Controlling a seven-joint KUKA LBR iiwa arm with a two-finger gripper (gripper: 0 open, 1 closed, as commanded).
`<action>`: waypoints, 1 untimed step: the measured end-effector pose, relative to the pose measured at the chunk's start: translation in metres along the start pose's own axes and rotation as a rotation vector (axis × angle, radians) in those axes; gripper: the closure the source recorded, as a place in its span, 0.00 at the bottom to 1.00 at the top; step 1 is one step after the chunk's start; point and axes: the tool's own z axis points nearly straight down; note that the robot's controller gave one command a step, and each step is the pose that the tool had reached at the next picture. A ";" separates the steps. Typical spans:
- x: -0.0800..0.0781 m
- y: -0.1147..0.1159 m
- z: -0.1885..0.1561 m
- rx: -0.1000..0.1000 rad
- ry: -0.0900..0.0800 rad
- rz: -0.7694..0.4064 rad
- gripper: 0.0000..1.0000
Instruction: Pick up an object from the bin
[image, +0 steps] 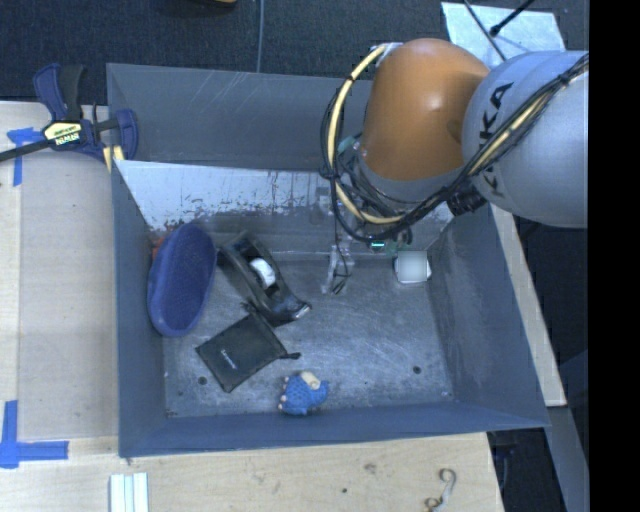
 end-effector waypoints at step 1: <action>-0.006 0.032 0.113 -0.007 -0.036 0.040 0.00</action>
Offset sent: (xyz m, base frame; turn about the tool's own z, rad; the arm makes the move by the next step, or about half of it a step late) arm -0.0033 0.0345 -0.1379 0.0385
